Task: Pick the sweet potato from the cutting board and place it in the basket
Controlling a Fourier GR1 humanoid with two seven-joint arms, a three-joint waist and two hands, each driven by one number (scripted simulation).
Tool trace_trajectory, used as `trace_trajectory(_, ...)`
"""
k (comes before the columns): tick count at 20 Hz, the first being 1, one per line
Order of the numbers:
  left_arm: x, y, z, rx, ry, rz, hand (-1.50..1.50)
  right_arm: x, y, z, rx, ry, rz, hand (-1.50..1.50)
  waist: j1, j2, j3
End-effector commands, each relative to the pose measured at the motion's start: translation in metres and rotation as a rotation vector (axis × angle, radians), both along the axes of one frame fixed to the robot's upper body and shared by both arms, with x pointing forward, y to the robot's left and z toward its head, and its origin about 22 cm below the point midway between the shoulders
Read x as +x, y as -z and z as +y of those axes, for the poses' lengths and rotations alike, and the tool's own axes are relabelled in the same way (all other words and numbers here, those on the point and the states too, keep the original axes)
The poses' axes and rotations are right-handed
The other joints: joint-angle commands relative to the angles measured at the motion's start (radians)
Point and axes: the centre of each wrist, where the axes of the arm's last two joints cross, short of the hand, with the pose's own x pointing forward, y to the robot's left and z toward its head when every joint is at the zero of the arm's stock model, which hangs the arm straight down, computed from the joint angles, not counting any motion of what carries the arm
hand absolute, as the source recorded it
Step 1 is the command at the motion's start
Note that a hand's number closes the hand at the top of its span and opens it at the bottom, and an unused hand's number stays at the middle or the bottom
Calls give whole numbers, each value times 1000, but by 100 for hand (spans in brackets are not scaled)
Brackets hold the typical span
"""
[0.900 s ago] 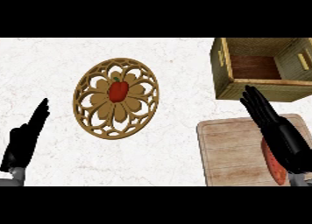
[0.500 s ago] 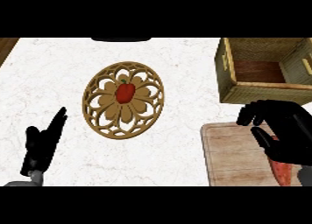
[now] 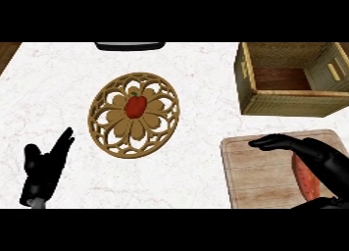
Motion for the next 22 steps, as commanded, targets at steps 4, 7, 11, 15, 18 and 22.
trace_trajectory(4,-26,21,4,-27,-14,140,0,12,-92,-53,-509,255,-251,-150,-6,5,-12)
trace_trajectory(7,-23,19,7,-46,-36,147,0,9,-140,-67,-661,261,-284,-150,-15,5,-12)
trace_trajectory(11,-14,8,-5,-40,-22,127,0,6,-199,-79,-797,230,-281,-150,2,8,-10)
trace_trajectory(15,-30,23,-16,-53,-20,135,0,7,-228,-101,-946,125,-147,-150,2,9,-10)
trace_trajectory(18,-26,16,-12,-42,-9,153,0,5,-244,-105,-1048,45,-87,-150,1,9,-9)
trace_trajectory(22,-23,12,-12,-46,-5,126,0,6,-260,-122,-1111,30,-31,-150,12,12,-8)
